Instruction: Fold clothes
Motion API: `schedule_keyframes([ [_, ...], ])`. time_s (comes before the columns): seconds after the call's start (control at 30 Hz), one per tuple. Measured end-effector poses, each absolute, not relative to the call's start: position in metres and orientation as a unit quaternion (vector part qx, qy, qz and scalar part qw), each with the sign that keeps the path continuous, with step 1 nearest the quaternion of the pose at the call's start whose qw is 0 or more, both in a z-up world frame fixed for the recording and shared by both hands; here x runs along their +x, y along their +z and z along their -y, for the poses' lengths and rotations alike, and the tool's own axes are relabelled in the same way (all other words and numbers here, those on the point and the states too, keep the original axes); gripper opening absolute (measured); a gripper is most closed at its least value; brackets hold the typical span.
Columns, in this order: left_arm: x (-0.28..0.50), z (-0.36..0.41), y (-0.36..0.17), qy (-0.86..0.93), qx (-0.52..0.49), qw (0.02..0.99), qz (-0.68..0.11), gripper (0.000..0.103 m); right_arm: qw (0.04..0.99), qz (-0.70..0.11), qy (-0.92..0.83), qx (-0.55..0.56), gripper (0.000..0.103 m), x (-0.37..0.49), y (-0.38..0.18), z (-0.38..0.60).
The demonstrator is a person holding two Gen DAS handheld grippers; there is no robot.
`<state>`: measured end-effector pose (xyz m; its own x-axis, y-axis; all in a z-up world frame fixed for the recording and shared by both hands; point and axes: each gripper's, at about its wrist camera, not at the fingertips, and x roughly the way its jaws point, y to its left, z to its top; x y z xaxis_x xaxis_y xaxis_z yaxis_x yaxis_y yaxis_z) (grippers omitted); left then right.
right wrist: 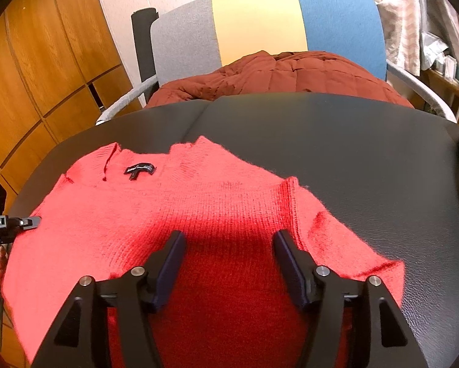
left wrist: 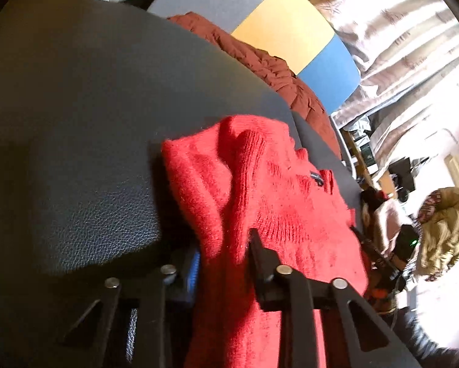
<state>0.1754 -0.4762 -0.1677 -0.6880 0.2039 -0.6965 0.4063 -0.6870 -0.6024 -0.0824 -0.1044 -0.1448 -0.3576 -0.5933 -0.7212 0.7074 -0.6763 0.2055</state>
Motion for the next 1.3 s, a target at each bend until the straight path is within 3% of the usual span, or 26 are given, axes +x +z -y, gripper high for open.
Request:
schedule_keyframes([
  [0.27,0.183,0.485,-0.162,-0.823,0.386,0.106,-0.403,0.018,0.409,-0.079,-0.805,0.422,0.063,-0.077,-0.133,0.106],
  [0.33,0.186,0.485,-0.16,-0.823,0.392,0.115,-0.395,0.017,0.423,-0.084,-0.794,0.428,0.057,-0.074,-0.125,0.105],
  [0.4,0.188,0.483,-0.157,-0.824,0.397,0.121,-0.386,0.017,0.451,-0.098,-0.783,0.417,0.038,-0.064,-0.113,0.096],
  [0.47,0.19,0.482,-0.154,-0.824,0.401,0.125,-0.381,0.017,0.472,-0.122,-0.771,0.409,0.03,-0.053,-0.103,0.086],
  [0.7,0.196,0.48,-0.146,-0.82,0.412,0.131,-0.376,0.017,0.463,-0.196,-0.757,0.417,0.027,-0.047,-0.118,0.066],
  [1.03,0.231,0.454,-0.095,-0.821,0.303,0.048,-0.481,0.015,0.453,-0.126,-0.781,0.411,0.028,-0.05,-0.132,0.054],
  [1.3,0.192,0.386,-0.038,-0.827,0.267,-0.028,-0.494,0.015,0.452,-0.074,-0.786,0.416,0.029,-0.051,-0.136,0.051],
])
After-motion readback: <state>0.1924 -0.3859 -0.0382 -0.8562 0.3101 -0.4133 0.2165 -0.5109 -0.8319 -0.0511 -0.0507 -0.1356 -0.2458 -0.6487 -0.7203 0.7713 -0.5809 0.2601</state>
